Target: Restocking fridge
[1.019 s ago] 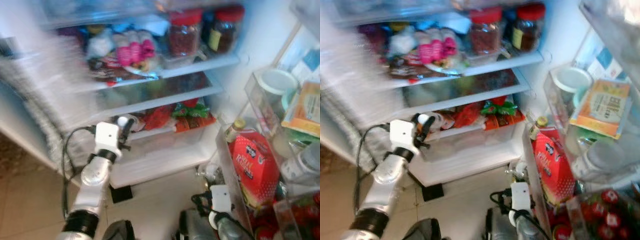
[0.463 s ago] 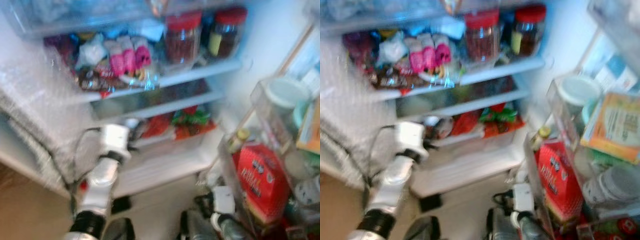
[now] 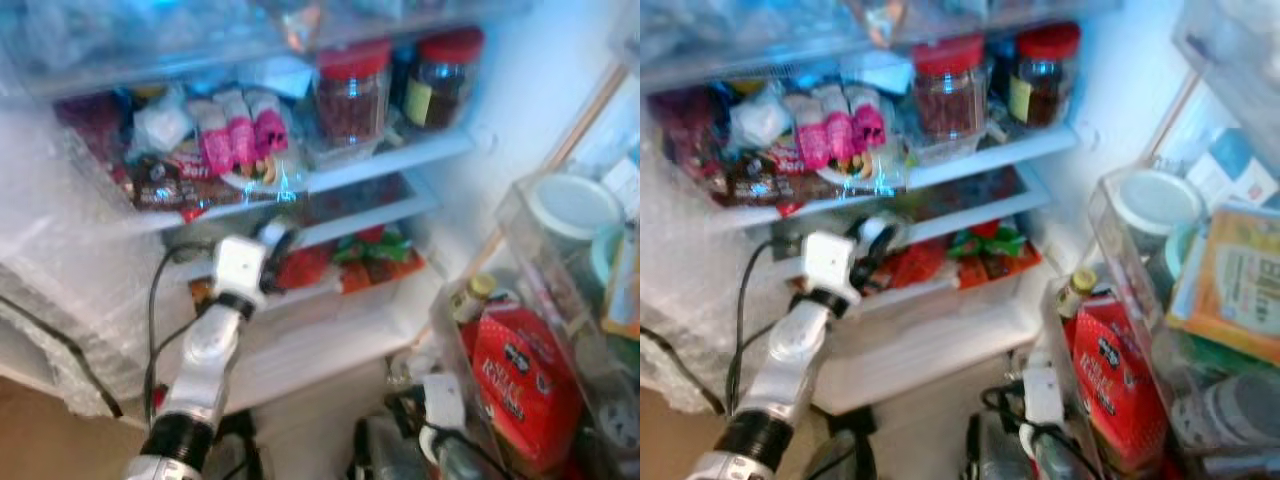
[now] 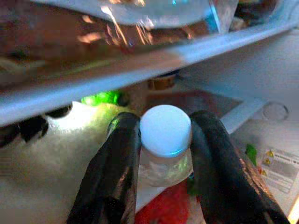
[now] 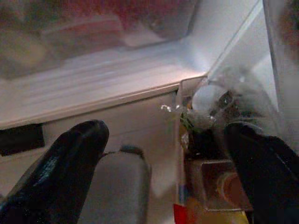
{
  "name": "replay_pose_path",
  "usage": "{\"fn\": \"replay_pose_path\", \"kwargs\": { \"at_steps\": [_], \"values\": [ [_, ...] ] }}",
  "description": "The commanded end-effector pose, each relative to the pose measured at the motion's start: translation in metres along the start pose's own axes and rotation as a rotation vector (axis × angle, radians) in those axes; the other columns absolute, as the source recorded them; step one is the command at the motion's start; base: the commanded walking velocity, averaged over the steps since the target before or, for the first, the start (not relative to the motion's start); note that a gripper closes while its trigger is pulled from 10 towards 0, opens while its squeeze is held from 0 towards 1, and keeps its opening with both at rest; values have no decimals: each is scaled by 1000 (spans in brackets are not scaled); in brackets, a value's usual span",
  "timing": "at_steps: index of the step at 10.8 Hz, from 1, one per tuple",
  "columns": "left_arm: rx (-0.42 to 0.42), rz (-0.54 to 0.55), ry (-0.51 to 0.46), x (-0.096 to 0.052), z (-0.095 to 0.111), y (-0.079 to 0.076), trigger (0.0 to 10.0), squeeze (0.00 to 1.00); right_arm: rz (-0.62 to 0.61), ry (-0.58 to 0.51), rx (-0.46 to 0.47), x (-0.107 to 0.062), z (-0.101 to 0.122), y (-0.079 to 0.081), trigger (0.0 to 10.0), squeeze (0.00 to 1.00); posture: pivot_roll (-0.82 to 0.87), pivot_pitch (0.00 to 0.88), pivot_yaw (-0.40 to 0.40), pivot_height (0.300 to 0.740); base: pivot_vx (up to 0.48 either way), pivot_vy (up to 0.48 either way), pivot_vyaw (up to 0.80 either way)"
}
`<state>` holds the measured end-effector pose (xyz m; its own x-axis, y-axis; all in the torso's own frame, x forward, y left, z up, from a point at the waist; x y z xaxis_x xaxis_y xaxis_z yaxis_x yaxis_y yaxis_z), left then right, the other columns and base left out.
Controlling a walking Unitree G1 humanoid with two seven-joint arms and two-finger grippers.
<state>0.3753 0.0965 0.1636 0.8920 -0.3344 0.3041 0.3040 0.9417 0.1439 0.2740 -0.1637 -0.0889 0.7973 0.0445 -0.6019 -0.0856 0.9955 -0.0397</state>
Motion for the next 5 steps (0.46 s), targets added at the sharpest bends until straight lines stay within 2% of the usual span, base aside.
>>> {"fn": "replay_pose_path", "kwargs": {
  "at_steps": [1,3,4,5],
  "values": [
    [23,21,-34,-3,8,10,10000,0,-12,23,19,-3,-9,-2,10000,0,-177,173,-7,647,0,0,0],
    [50,28,-47,-3,10,11,10000,0,-12,24,20,-3,-9,-2,10000,0,-179,175,-8,647,0,0,0],
    [74,20,-29,-6,4,11,10000,0,-11,23,21,-3,-8,-3,10000,0,-183,177,-11,647,0,0,0],
    [88,53,3,-14,-7,20,10000,0,-11,21,22,-2,-8,-2,10000,0,-184,178,-12,647,0,0,0]
  ]
}}
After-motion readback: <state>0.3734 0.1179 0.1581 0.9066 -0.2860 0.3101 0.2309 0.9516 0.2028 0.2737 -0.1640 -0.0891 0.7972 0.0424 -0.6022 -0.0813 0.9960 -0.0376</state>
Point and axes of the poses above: a point about 5 cm out from each wrist's last joint towards the gripper, its own x axis pointing out of the wrist towards the gripper, its own z axis along the axis of the wrist's last joint, y = z × x, the point moved 6 cm from there along x, pointing out of the wrist towards the gripper, and after that the axes turned 2 degrees about -x, right-handed, at the moved point
